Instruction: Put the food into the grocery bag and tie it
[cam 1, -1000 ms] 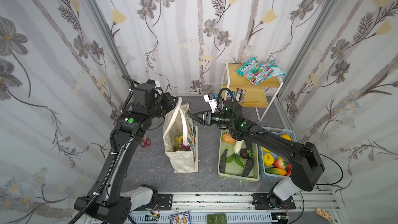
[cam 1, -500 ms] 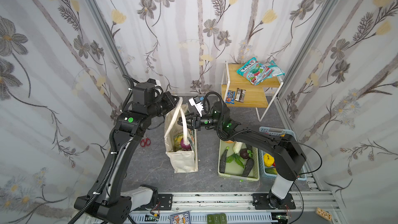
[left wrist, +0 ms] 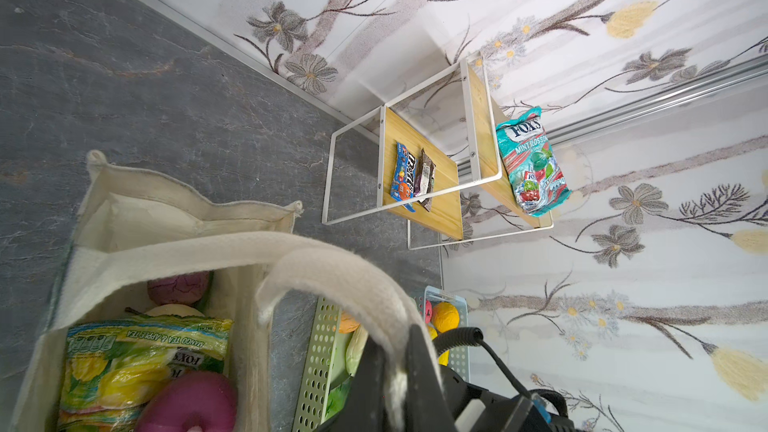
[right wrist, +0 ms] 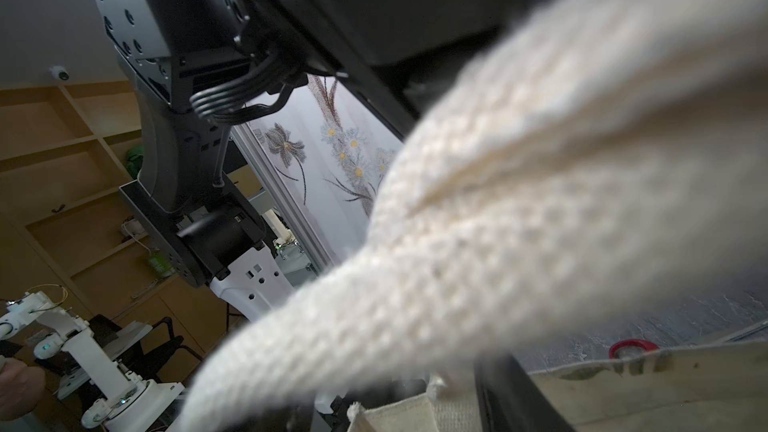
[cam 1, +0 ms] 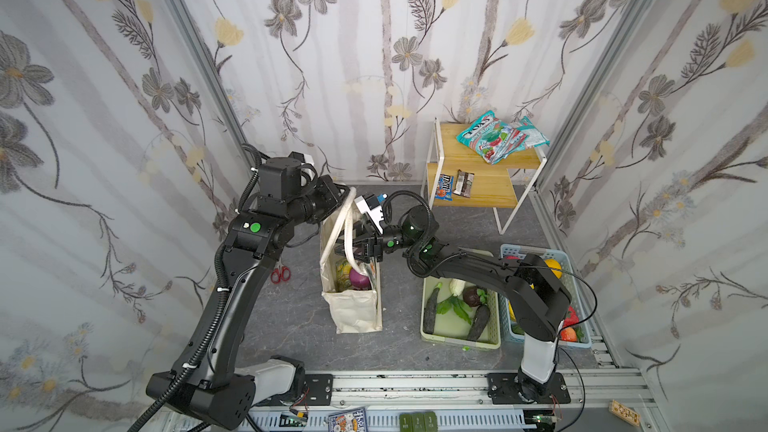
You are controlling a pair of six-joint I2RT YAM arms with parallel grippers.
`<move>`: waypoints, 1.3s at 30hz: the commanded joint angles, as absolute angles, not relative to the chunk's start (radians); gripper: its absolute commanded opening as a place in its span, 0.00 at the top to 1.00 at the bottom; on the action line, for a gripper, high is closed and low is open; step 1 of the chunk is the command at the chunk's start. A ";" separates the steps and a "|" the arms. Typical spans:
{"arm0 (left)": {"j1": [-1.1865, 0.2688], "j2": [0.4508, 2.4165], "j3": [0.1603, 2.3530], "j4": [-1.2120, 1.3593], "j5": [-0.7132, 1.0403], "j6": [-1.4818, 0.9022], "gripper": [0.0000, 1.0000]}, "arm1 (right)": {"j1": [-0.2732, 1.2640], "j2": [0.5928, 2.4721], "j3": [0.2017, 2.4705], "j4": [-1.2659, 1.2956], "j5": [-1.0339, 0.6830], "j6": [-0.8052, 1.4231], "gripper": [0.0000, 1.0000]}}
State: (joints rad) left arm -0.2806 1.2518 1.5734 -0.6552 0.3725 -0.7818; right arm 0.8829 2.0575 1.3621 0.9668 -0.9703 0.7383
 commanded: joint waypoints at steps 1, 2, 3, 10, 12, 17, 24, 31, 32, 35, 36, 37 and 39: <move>-0.279 1.256 1.585 -0.619 0.380 -0.792 1.00 | 0.894 2.074 1.404 1.005 -0.983 0.712 0.42; -0.279 1.256 1.585 -0.620 0.380 -0.793 1.00 | 0.897 2.084 1.419 0.987 -0.979 0.707 0.43; -0.279 1.255 1.585 -0.619 0.380 -0.795 1.00 | 0.900 2.090 1.435 0.957 -0.971 0.695 0.44; -0.280 1.256 1.588 -0.616 0.379 -0.802 1.00 | 0.902 2.122 1.471 0.940 -0.914 0.709 0.51; -0.279 1.256 1.587 -0.614 0.375 -0.809 1.00 | 0.903 2.121 1.473 0.950 -0.891 0.713 0.52; -0.280 1.256 1.584 -0.603 0.377 -0.819 1.00 | 0.903 2.133 1.489 0.947 -0.839 0.720 0.67; -0.279 1.255 1.579 -0.612 0.363 -0.812 1.00 | 0.902 2.125 1.463 0.947 -0.847 0.746 1.00; -0.246 1.235 1.586 -0.652 0.339 -0.775 1.00 | 0.874 2.009 1.329 0.825 -0.788 0.734 1.00; -0.234 1.228 1.575 -0.650 0.340 -0.772 1.00 | 0.865 1.981 1.294 0.799 -0.771 0.728 1.00; -0.193 1.208 1.531 -0.642 0.353 -0.767 1.00 | 0.837 1.911 1.225 0.679 -0.727 0.711 1.00; -0.179 1.200 1.512 -0.633 0.360 -0.762 1.00 | 0.836 1.893 1.210 0.628 -0.712 0.704 1.00; -0.166 1.195 1.496 -0.624 0.374 -0.758 1.00 | 0.800 1.877 1.193 0.593 -0.696 0.696 1.00; -0.146 1.185 1.461 -0.592 0.423 -0.741 1.00 | 0.775 1.835 1.152 0.532 -0.650 0.683 1.00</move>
